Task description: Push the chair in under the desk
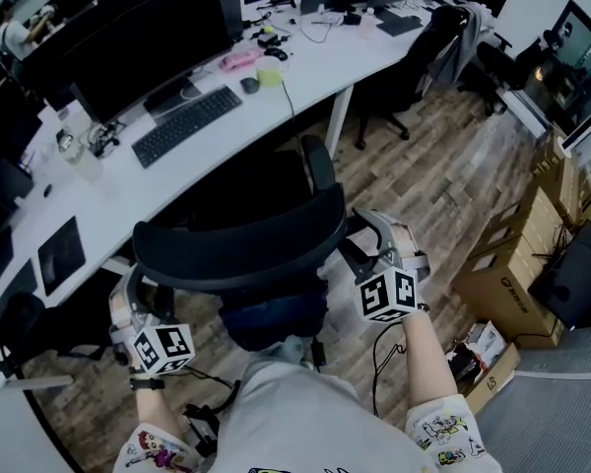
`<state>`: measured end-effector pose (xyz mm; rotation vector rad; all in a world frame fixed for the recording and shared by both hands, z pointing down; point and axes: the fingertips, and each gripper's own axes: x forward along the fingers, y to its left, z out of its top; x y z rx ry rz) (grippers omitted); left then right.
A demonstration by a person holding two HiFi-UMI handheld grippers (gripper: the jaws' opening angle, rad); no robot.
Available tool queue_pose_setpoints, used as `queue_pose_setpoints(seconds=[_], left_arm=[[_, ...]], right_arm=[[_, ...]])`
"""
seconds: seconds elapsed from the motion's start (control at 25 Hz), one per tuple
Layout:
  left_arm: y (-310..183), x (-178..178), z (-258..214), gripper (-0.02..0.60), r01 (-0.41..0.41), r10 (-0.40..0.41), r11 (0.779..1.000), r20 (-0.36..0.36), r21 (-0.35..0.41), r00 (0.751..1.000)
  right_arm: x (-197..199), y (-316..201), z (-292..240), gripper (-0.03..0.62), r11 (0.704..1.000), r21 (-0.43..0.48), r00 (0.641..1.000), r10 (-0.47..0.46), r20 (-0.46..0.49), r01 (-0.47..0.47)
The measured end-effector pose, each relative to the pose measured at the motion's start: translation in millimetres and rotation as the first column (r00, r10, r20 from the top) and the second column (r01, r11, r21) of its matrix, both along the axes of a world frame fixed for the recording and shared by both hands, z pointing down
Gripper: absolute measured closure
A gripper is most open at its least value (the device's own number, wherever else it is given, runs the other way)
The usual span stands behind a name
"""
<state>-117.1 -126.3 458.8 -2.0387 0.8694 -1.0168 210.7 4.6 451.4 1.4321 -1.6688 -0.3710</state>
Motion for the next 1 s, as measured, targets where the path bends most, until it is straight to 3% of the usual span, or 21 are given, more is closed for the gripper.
queue_pose_setpoints(seconds=[1.0], left_arm=[[-34.3, 18.7, -1.9, 0.345, 0.141, -0.141, 0.989, -0.019, 0.034, 0.990]], right_arm=[[38.8, -101.1, -2.1, 0.327, 0.989, 0.025, 0.989, -0.148, -0.006, 0.148]])
